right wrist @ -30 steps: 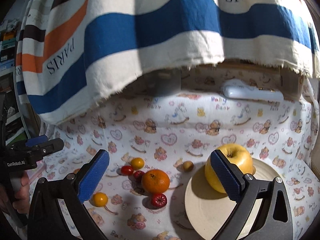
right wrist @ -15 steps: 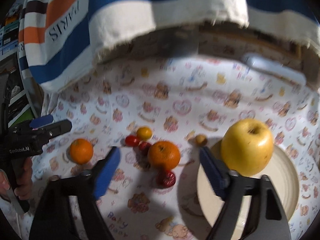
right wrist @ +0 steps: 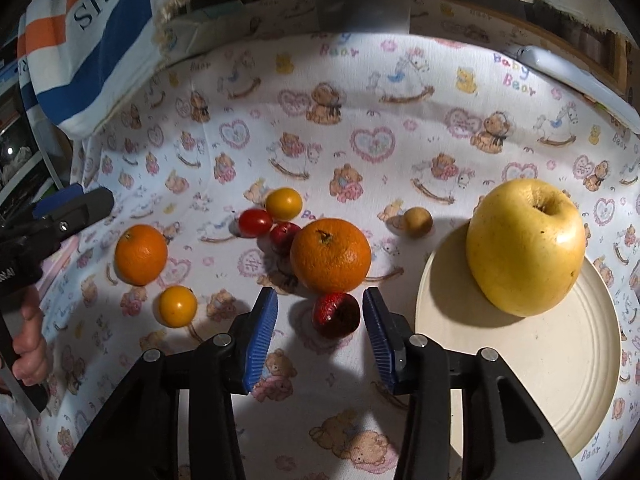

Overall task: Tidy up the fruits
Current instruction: 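Grasp the small red apple with the right tool while the left tool grasps the mandarin orange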

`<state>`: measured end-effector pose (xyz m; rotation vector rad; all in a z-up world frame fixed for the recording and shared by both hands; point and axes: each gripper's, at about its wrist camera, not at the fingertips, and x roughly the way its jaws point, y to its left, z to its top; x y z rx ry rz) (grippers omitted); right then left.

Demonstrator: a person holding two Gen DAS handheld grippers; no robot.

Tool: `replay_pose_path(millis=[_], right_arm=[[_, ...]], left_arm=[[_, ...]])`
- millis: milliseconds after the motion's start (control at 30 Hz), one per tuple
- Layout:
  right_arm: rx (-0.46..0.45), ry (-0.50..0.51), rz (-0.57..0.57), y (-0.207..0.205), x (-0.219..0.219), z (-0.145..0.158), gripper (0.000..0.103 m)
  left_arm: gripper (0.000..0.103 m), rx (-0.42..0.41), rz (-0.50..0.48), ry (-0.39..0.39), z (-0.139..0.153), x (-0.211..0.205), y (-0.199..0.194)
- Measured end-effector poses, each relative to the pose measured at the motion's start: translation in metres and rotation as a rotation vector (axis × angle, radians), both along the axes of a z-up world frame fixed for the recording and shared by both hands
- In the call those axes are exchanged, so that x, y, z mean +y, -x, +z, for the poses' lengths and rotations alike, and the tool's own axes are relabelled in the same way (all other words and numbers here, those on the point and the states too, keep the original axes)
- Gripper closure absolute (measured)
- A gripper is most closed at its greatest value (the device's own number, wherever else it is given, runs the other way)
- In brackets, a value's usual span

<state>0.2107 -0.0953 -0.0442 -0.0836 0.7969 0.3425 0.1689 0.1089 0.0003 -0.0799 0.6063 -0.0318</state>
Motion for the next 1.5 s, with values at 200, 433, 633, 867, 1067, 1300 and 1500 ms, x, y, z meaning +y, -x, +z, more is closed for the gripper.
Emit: replay_pose_path(millis=[200,433,633,867,1067,1300,1500], right_arm=[[0.041,0.014,-0.015,-0.007,-0.001,-0.007,0.068],[0.072,0.021,-0.022,-0.012,0.000,-0.012,0.073],[0.076,0.019,-0.020,-0.012,0.001,-0.012,0.075],[0.055,-0.004,-0.018,-0.009,-0.003,-0.008,0.075],[0.030,-0.007,-0.016,-0.006,-0.004,-0.004,0.075],[0.015,0.003,-0.015,-0.003,-0.003,-0.002,0.075],[0.012,0.005,-0.013,-0.002,-0.002,-0.002,0.075]], left_arm=[[0.001,0.022,-0.004,-0.004,-0.004,0.000,-0.003],[0.001,0.042,-0.005,-0.018,-0.009,-0.003,-0.006],[0.001,0.050,-0.008,-0.022,-0.011,-0.003,-0.007],[0.001,0.061,-0.013,-0.022,-0.014,-0.003,-0.009],[0.003,0.128,-0.038,-0.015,-0.027,-0.008,-0.017],[0.013,0.207,-0.070,-0.008,-0.039,-0.013,-0.022],[0.041,0.251,-0.071,0.042,-0.045,-0.007,-0.025]])
